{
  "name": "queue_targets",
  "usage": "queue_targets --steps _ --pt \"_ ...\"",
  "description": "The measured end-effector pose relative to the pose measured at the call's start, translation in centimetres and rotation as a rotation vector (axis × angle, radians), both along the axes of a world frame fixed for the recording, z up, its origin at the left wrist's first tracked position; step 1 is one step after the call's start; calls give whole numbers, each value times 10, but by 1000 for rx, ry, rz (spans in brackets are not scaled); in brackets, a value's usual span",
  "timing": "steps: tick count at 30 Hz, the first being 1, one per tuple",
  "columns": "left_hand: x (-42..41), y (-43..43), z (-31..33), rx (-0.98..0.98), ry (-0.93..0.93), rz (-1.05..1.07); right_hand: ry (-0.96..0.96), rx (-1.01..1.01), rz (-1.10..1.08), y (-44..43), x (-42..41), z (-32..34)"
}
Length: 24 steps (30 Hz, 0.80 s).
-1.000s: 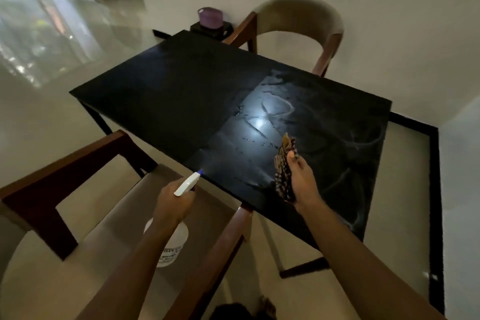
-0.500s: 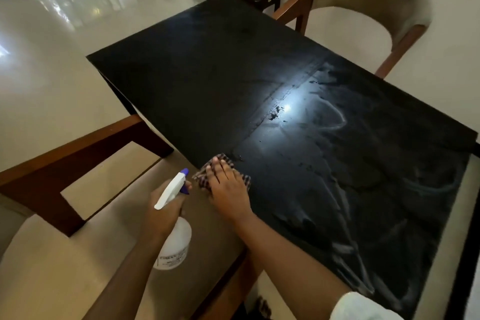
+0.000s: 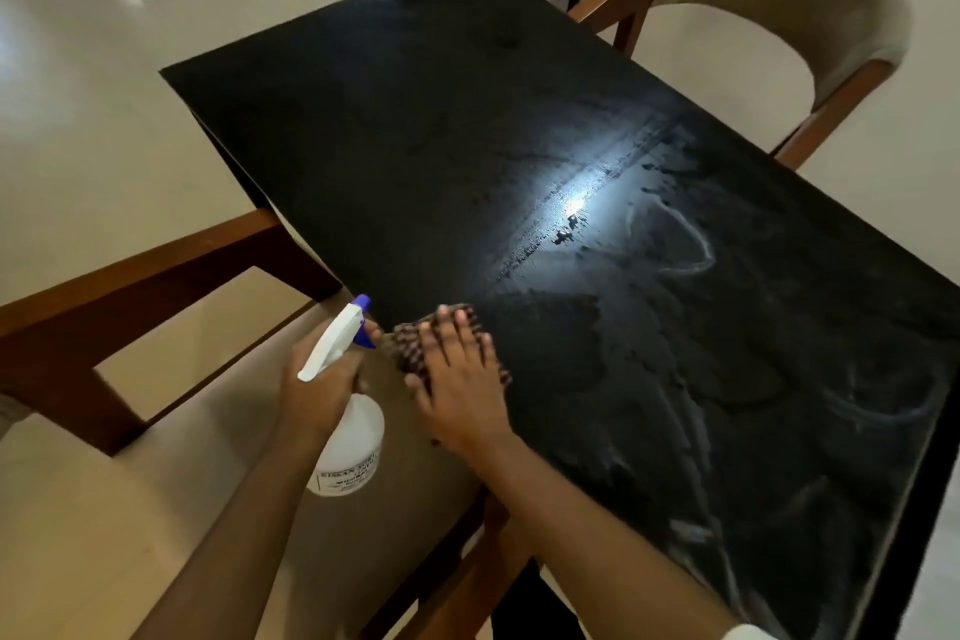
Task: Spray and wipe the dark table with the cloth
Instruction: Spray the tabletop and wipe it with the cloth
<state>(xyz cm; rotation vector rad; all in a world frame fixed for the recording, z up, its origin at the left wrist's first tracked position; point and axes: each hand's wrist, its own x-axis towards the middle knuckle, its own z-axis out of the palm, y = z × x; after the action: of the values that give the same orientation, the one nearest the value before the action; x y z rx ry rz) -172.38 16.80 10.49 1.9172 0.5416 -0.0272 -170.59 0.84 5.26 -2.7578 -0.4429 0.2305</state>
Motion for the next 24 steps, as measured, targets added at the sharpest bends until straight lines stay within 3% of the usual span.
queue_targets --steps 4,7,11,13,18,21,24 --pt "-1 -5 -1 16 -18 -10 -80 -56 6 -20 6 -4" --pt "-2 -7 1 12 -25 12 -203 -131 -280 -72 25 -7" --pt "-3 -8 5 4 -5 29 -77 -141 -550 -107 44 -5" --pt "-4 -6 7 -23 6 60 -97 -114 -461 -87 40 -5" --pt "-2 -7 12 26 -10 53 -44 -64 111 -13 12 -4" --pt "2 -10 15 34 -17 58 -84 -40 69 -21 22 -6" --pt "6 -14 20 15 -23 43 -139 -82 -261 -74 51 -9"
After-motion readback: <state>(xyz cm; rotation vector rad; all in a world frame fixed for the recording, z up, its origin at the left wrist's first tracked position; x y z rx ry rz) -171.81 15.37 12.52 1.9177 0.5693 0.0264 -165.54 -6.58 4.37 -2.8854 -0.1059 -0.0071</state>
